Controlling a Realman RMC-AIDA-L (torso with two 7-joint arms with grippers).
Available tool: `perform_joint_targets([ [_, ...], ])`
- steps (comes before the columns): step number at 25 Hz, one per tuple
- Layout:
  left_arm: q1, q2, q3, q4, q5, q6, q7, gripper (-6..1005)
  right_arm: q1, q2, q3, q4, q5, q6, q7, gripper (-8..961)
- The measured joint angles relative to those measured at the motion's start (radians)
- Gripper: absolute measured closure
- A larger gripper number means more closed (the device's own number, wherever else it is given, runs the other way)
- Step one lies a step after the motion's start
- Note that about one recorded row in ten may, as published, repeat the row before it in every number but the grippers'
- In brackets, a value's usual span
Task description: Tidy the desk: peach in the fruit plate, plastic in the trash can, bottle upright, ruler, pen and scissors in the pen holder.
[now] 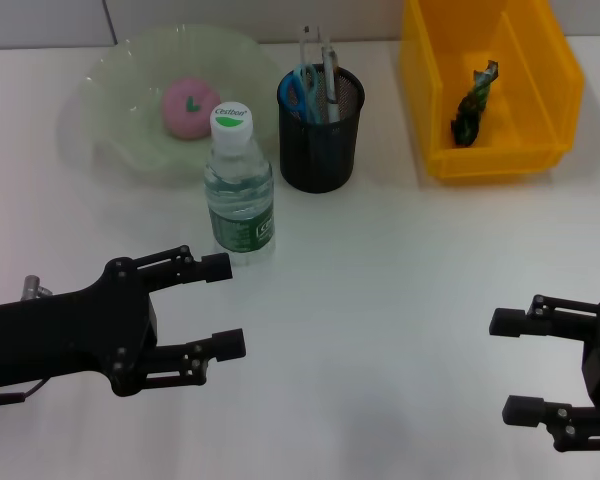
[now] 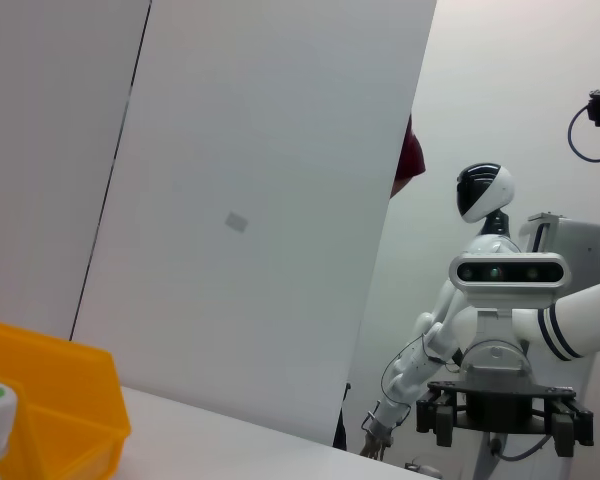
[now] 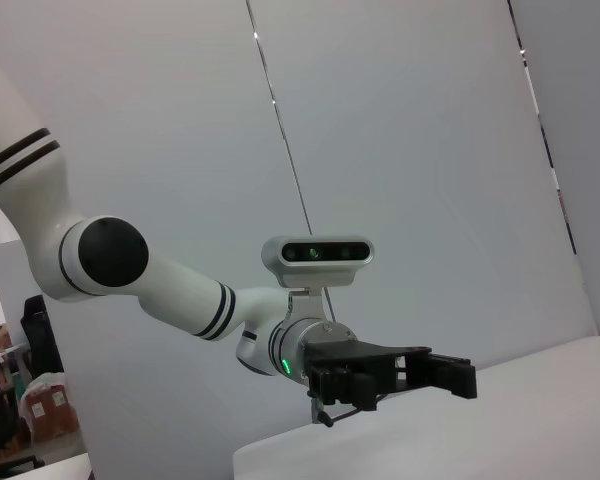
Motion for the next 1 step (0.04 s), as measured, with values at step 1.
perform_joint_targets([
  [1,0.000,0.000,0.000,0.000,0.000,0.000,0.000,199,0.000,0.000,0.000,0.000,0.000,0.000,0.000,201],
])
